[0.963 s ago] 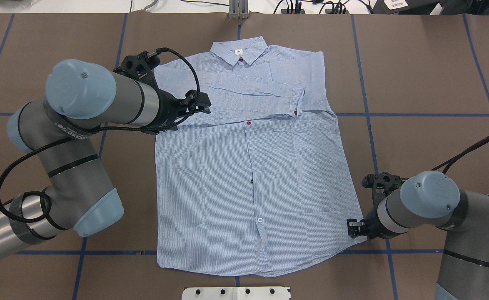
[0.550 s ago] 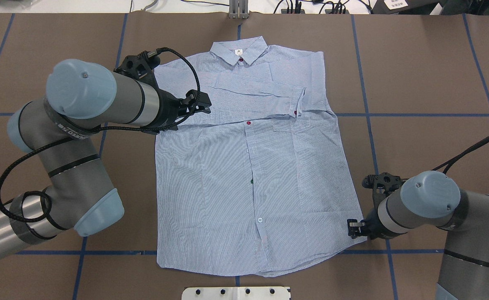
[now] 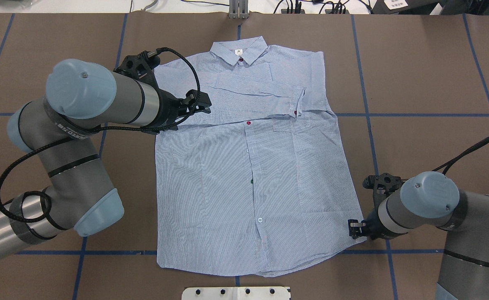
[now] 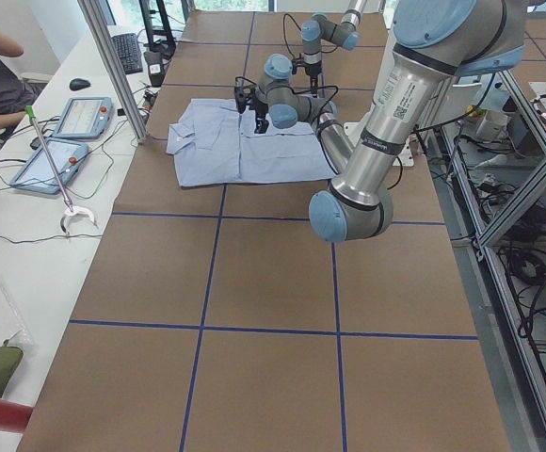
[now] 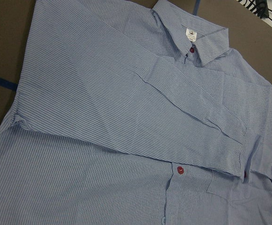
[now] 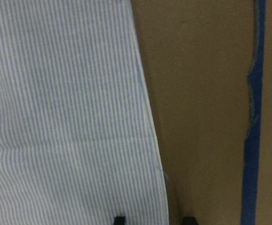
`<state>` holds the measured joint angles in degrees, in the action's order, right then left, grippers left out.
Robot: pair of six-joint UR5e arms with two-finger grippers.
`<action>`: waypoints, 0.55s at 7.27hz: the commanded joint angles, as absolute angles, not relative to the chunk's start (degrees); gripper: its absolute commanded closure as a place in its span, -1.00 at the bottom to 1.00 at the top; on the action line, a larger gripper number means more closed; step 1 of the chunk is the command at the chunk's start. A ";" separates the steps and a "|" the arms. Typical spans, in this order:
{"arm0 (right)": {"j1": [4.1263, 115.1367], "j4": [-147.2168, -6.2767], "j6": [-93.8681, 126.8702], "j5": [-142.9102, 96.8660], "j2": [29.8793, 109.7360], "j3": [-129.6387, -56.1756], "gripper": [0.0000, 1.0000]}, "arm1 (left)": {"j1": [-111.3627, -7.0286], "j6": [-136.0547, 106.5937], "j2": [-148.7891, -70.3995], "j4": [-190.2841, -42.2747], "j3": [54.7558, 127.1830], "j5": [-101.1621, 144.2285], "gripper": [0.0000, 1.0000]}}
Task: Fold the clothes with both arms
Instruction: 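Position the right gripper at the hem corner nearest it, left gripper holding still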
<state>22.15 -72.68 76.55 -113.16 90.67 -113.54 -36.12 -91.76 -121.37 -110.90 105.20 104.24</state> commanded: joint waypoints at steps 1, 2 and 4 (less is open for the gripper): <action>22.24 -72.69 76.55 -113.47 90.53 -113.64 0.36 | -36.12 -91.76 -121.46 -110.83 105.21 104.24 -1.00; 22.32 -72.69 76.55 -113.47 90.70 -113.99 0.59 | -36.12 -91.76 -121.46 -110.83 105.21 104.24 -1.00; 22.33 -72.69 76.55 -113.47 90.27 -114.26 0.80 | -36.12 -91.76 -121.38 -110.83 105.21 104.24 -1.00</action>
<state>22.34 -72.69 76.55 -113.42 90.51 -114.12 -36.12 -91.76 -121.41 -110.83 105.20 104.24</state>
